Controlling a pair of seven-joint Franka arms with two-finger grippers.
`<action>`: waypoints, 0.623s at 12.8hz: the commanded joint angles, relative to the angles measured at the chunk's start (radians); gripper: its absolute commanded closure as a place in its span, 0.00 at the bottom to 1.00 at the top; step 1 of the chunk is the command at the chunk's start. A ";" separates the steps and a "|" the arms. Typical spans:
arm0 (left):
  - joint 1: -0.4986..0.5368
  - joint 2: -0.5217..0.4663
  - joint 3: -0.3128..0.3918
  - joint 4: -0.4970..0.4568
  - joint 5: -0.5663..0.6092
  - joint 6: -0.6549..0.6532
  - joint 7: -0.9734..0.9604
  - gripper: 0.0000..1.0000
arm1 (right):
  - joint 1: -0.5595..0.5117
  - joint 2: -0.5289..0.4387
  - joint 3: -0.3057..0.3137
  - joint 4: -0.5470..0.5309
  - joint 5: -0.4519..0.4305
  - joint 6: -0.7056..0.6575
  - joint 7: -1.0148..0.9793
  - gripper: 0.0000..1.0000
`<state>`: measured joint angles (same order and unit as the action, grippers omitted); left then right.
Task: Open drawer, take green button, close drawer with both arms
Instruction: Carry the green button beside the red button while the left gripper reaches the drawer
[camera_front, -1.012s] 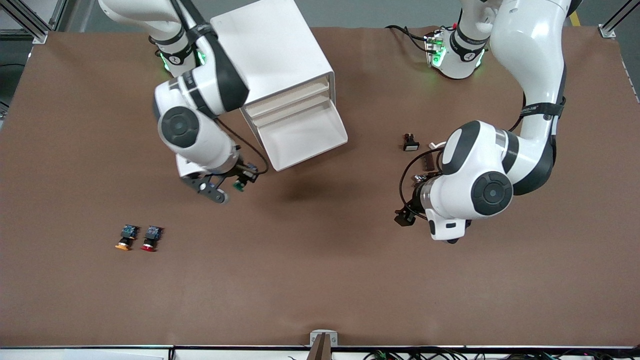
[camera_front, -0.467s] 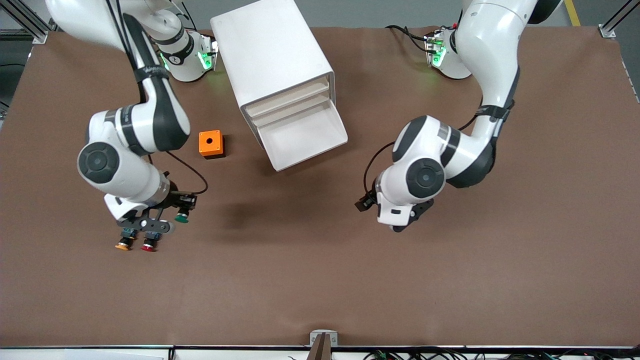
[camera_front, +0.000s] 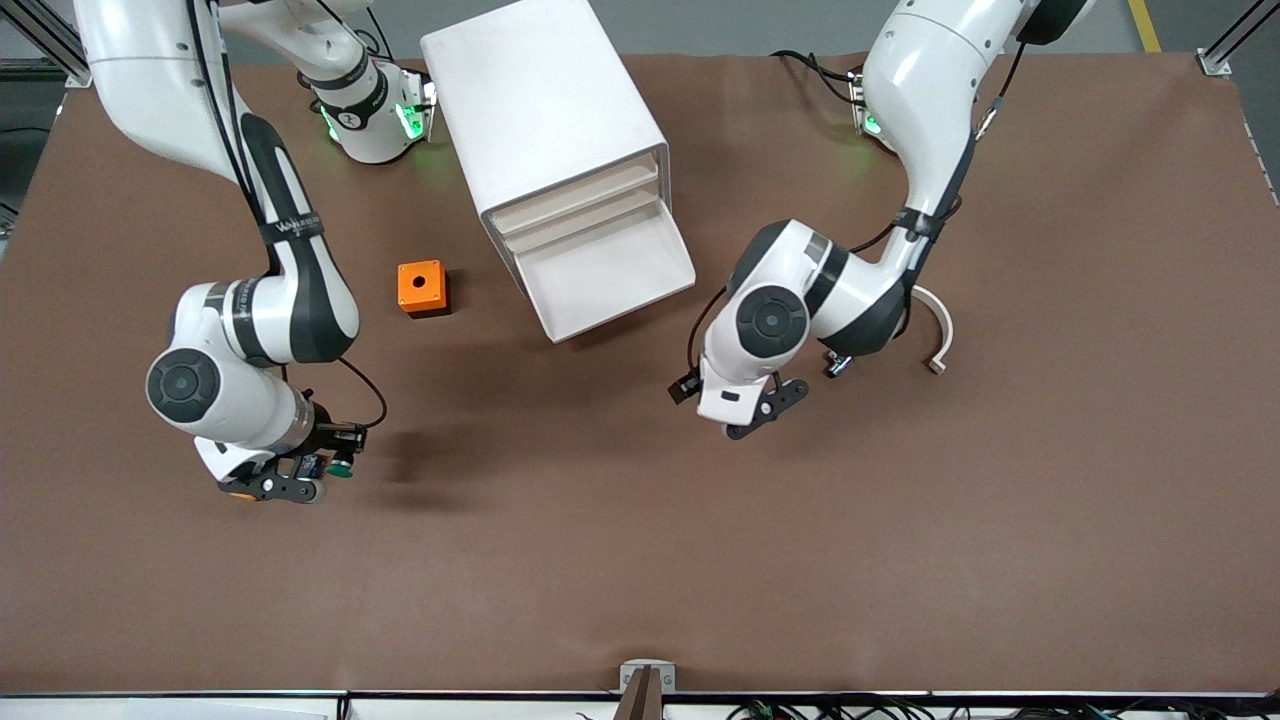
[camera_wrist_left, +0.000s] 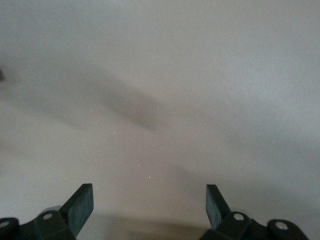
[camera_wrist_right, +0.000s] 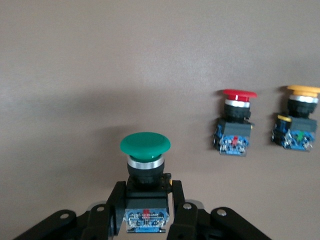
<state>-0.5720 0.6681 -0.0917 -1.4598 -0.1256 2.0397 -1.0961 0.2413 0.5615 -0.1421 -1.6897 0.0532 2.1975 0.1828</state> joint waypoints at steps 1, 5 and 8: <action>-0.035 -0.018 -0.002 -0.036 0.024 0.016 0.039 0.01 | -0.034 0.046 0.019 0.013 0.010 0.040 -0.051 0.99; -0.077 -0.007 -0.002 -0.060 0.026 0.037 0.047 0.01 | -0.043 0.098 0.022 0.013 0.011 0.111 -0.072 0.99; -0.115 0.013 -0.003 -0.060 0.026 0.077 0.045 0.01 | -0.046 0.115 0.022 0.016 0.054 0.128 -0.094 0.96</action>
<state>-0.6637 0.6803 -0.0967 -1.5098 -0.1211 2.0905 -1.0597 0.2189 0.6674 -0.1391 -1.6889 0.0731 2.3200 0.1249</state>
